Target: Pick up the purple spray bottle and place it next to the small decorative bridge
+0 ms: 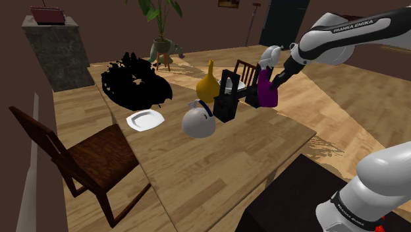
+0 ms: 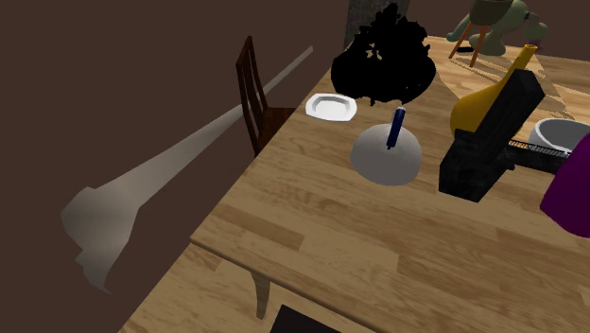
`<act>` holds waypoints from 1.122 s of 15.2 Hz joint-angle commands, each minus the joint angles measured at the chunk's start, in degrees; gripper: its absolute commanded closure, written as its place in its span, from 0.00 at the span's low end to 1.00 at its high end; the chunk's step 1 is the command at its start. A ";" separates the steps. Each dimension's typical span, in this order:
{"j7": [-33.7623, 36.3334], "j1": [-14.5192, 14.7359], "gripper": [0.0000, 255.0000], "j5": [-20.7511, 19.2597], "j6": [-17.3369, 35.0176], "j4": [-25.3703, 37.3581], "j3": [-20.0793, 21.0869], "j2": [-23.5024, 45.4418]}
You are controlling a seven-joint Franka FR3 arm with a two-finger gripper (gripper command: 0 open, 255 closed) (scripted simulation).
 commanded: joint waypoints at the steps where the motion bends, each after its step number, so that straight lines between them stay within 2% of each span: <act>1: -0.31 0.14 1.00 0.29 1.60 -1.06 0.01 0.50; 17: -4.30 1.98 1.00 4.06 15.23 -8.14 -0.55 7.19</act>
